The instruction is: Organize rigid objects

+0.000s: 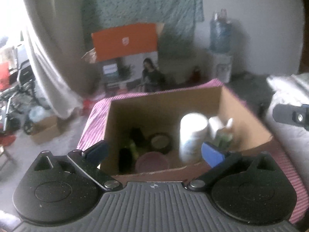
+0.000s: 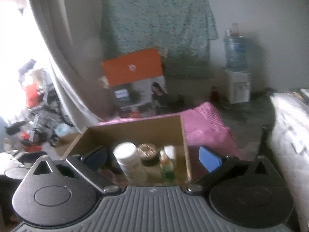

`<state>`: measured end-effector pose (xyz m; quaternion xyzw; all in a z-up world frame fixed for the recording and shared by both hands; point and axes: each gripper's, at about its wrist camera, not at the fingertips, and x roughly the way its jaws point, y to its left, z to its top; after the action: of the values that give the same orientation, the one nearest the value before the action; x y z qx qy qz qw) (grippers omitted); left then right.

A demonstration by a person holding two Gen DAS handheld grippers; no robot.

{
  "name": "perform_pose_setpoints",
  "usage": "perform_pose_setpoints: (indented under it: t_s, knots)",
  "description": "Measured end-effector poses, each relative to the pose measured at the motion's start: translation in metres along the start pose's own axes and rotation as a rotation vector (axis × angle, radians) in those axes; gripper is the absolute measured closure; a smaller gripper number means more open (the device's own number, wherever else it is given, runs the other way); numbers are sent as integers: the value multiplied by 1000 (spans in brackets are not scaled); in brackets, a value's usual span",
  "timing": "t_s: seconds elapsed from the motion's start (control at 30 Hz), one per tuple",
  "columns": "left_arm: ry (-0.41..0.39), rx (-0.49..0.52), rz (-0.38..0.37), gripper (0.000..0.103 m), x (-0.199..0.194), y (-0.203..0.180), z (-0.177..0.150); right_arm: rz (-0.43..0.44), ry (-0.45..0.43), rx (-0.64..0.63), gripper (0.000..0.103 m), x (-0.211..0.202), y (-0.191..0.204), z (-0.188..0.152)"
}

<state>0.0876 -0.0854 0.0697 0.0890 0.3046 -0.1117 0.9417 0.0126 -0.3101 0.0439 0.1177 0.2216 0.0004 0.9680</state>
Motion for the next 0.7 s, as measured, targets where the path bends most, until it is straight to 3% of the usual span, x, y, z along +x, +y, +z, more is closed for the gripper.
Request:
perform_pose_setpoints:
  t_s: [0.17, 0.33, 0.7]
  knots:
    - [39, 27, 21, 0, 14, -6, -8, -73, 68, -4, 0, 15, 11, -21]
    - [46, -16, 44, 0, 9, -3, -16, -121, 121, 4, 0, 26, 17, -31]
    - [61, -52, 65, 0, 7, 1, -15, -166, 157, -35, 0, 40, 25, -30]
